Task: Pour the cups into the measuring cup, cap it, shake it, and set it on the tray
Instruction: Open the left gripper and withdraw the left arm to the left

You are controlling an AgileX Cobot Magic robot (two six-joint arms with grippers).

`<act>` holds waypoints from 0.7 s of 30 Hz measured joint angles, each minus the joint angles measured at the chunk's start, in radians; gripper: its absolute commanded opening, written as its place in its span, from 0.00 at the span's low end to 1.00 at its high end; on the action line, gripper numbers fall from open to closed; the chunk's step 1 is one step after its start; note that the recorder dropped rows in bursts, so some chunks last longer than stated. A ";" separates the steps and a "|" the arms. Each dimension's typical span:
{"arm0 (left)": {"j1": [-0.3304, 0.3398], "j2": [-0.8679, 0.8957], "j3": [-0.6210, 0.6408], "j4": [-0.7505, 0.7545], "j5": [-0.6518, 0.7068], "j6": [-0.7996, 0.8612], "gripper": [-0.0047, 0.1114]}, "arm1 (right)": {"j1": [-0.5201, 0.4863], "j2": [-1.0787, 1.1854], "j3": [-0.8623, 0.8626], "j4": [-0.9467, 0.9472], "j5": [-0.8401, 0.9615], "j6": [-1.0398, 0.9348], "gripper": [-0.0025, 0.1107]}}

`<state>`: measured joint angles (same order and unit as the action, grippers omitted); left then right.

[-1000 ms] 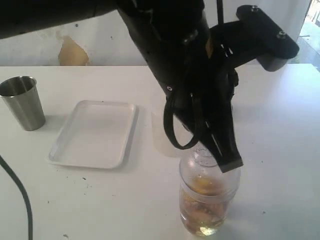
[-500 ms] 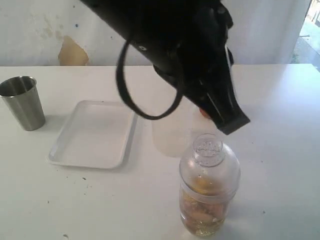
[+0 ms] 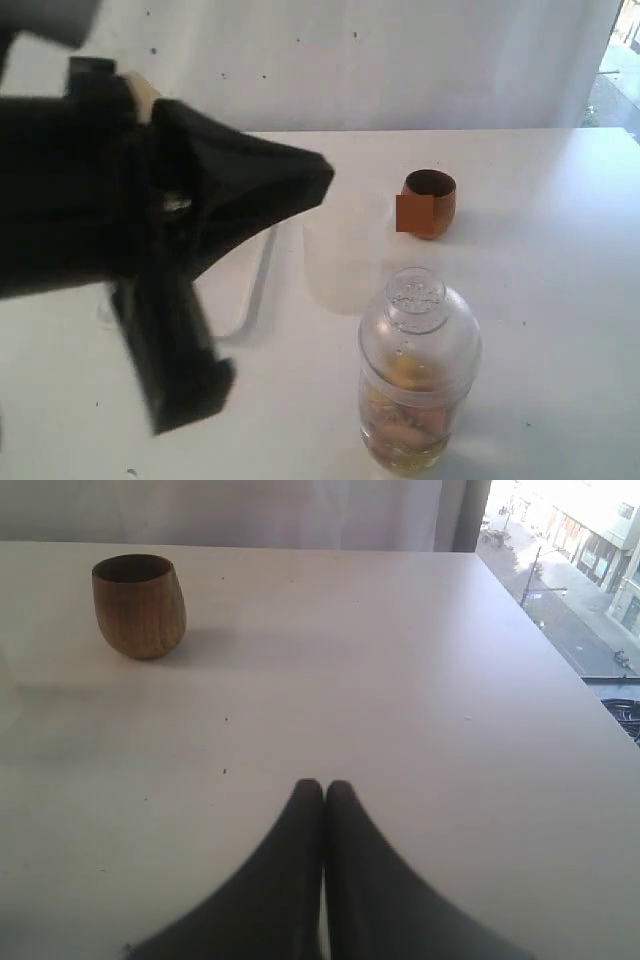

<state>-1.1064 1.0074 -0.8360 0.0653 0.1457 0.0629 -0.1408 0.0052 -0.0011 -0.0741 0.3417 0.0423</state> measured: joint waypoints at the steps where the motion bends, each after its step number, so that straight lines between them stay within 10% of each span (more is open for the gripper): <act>1: 0.000 -0.037 0.043 0.000 -0.022 -0.002 0.04 | 0.000 0.000 0.000 0.000 0.000 0.000 0.02; 21: 0.000 -0.233 0.286 0.000 0.119 -0.004 0.04 | 0.000 0.000 0.000 0.000 0.000 0.000 0.02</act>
<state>-1.1064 0.7746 -0.5503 0.0653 0.2648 0.0590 -0.1408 0.0052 -0.0011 -0.0741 0.3417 0.0423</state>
